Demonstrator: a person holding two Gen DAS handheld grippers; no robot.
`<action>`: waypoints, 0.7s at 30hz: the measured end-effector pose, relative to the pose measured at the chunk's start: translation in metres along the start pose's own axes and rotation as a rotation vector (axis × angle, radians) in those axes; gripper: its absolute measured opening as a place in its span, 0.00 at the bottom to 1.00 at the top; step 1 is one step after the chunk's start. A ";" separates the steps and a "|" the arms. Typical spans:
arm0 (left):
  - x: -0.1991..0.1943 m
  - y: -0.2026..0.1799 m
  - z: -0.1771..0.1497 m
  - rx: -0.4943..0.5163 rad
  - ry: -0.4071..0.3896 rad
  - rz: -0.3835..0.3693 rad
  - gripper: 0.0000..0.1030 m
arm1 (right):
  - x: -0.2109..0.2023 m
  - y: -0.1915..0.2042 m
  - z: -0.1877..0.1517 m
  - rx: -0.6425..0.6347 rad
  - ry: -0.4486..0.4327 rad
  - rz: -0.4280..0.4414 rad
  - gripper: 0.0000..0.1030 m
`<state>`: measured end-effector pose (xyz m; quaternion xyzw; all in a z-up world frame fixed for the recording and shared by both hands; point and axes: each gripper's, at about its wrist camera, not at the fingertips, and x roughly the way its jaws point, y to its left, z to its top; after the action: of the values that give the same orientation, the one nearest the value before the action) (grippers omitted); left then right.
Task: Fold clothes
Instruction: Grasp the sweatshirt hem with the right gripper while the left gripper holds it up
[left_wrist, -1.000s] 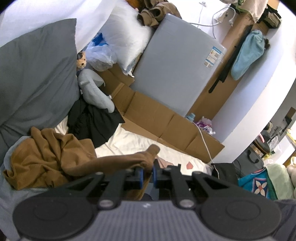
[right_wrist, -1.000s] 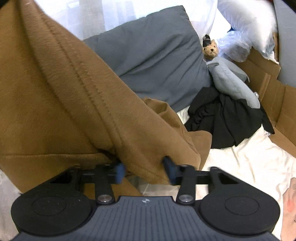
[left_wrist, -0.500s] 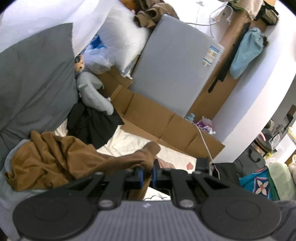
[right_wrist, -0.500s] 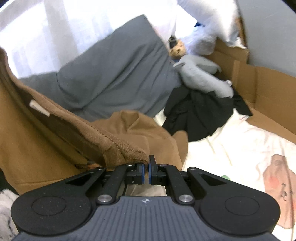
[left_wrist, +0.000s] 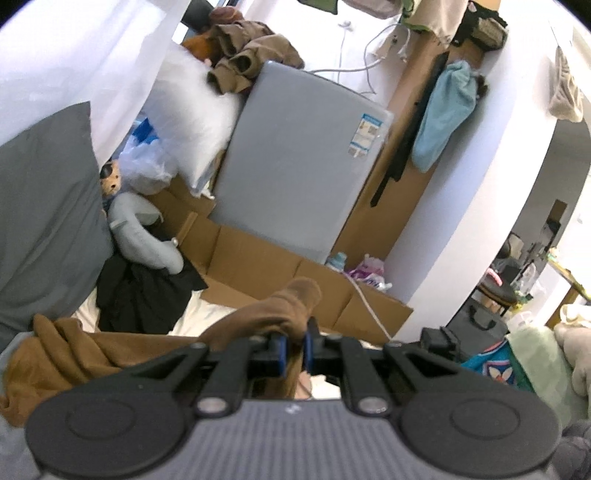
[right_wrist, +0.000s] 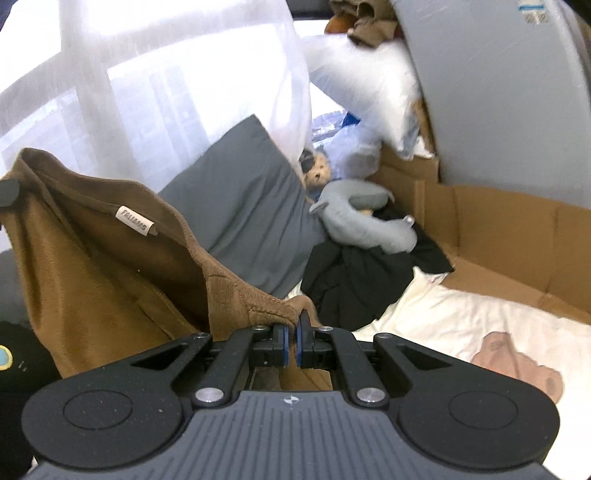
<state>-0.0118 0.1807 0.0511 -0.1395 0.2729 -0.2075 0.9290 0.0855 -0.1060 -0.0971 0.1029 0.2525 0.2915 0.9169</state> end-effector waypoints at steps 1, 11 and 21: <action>-0.001 -0.001 0.003 -0.016 -0.006 0.005 0.09 | -0.008 -0.002 0.003 0.008 -0.005 -0.007 0.02; -0.011 -0.046 0.024 -0.002 -0.043 -0.001 0.09 | -0.096 -0.001 0.020 0.032 -0.052 -0.078 0.02; -0.017 -0.105 0.044 0.065 -0.080 -0.061 0.09 | -0.187 -0.001 0.054 0.041 -0.170 -0.170 0.02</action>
<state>-0.0327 0.1035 0.1331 -0.1258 0.2242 -0.2386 0.9365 -0.0172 -0.2192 0.0240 0.1240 0.1876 0.1976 0.9541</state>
